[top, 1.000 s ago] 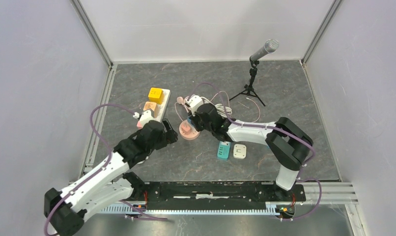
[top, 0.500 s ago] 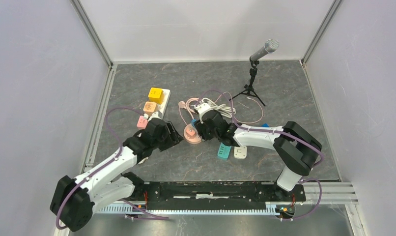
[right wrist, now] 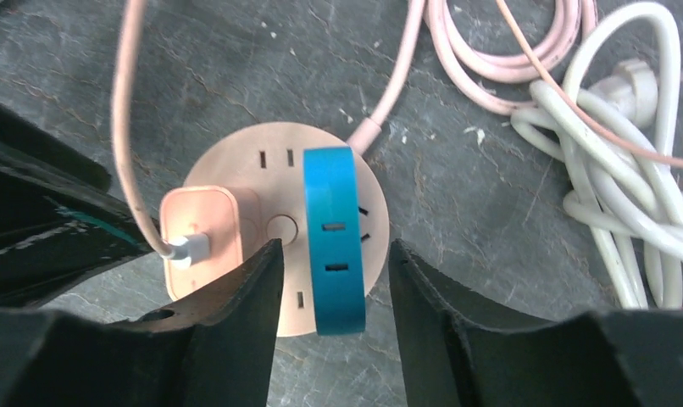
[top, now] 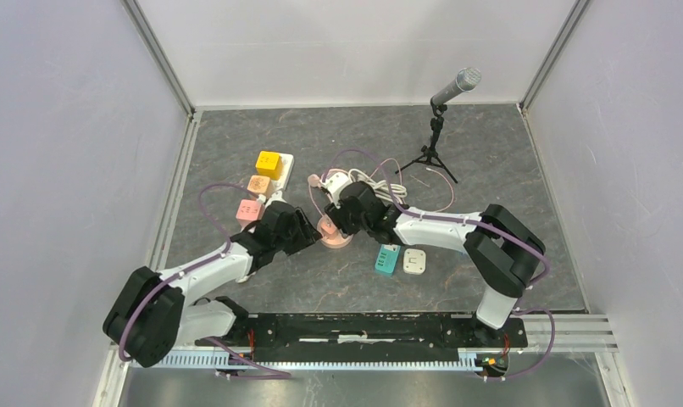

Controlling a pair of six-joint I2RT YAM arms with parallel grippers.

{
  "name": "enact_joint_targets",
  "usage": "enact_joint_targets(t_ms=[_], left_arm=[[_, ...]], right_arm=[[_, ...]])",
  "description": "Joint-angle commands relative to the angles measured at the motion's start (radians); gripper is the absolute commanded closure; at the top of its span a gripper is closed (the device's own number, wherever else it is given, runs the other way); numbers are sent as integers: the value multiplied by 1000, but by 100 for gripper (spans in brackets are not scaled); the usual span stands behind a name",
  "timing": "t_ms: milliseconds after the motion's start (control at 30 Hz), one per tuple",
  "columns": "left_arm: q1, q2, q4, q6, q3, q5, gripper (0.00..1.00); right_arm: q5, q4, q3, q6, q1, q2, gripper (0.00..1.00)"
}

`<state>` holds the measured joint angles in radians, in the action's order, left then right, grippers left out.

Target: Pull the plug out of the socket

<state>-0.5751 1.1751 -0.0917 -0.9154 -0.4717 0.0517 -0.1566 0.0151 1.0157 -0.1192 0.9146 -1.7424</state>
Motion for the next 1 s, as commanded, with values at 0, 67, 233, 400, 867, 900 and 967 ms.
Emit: enact_joint_targets(t_ms=[0,67,233,400,867,900,967], left_arm=[[21,33,81,24,-4,22,42],[29,56,87,20,-1,-1,44],[37,107,159,12,5,-38,47],[38,156,154,56,-53,-82,54],[38,273,59,49,-24,-36,65],[38,274,53,52,-19,-23,65],[38,271,46,56,-8,-12,66]], right_arm=[[49,66,49,71,3,-12,49],[53,72,58,72,4,-22,59],[60,72,63,44,4,-42,79],[77,85,56,31,4,-41,92],[185,96,113,-62,-32,7,100],[238,134,96,-93,-59,13,100],[312,205,53,-143,-102,21,100]])
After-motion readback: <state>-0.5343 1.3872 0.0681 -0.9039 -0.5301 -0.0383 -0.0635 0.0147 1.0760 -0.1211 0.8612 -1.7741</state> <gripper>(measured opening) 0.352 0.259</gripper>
